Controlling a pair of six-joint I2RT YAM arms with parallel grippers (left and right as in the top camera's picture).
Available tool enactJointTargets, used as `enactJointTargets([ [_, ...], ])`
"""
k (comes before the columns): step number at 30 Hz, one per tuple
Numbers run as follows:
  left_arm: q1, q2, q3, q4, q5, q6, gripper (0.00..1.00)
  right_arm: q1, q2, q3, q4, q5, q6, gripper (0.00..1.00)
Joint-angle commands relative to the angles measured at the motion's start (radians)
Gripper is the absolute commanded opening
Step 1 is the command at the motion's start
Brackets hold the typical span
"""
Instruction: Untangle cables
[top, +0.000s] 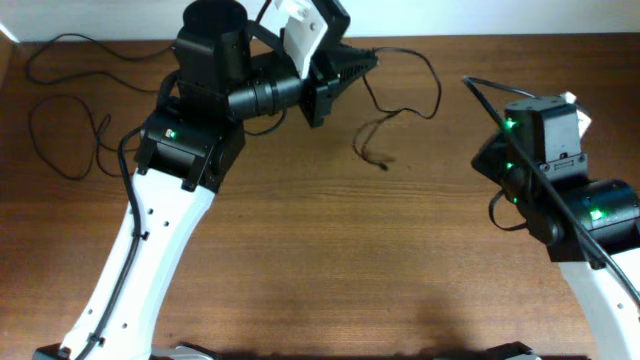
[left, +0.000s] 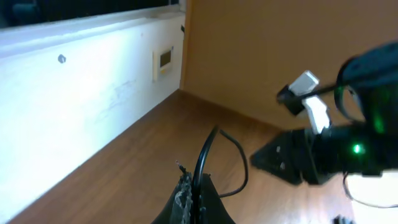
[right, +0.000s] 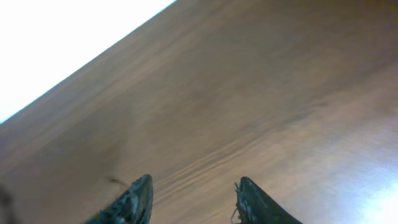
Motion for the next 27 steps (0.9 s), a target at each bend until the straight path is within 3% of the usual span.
enactJointTargets([
  [1, -0.003, -0.014, 0.016, -0.003, -0.024, -0.098, 0.00, -0.002, 0.001, 0.013, 0.062, -0.299, -0.172, 0.49],
  [5, -0.003, -0.013, 0.016, -0.045, -0.124, -0.127, 0.00, -0.002, 0.001, 0.013, 0.130, -0.569, -0.319, 0.56],
  [9, -0.003, -0.012, 0.016, -0.060, -0.187, -0.162, 0.00, -0.002, 0.001, 0.013, 0.143, -0.648, -0.367, 0.59],
  [14, -0.004, -0.012, 0.016, -0.059, -0.172, -0.327, 0.00, 0.001, 0.001, 0.013, 0.195, -0.692, -0.366, 0.61],
  [18, -0.004, -0.012, 0.016, -0.017, -0.002, -0.343, 0.00, 0.001, 0.006, 0.013, 0.257, -0.676, -0.366, 0.61],
  [22, -0.004, -0.013, 0.016, 0.016, 0.092, -0.465, 0.00, 0.001, 0.030, 0.013, 0.301, -0.617, -0.348, 0.61],
  [27, -0.004, -0.013, 0.016, 0.020, 0.149, -0.562, 0.00, 0.000, 0.083, 0.013, 0.309, -0.336, -0.274, 0.61],
])
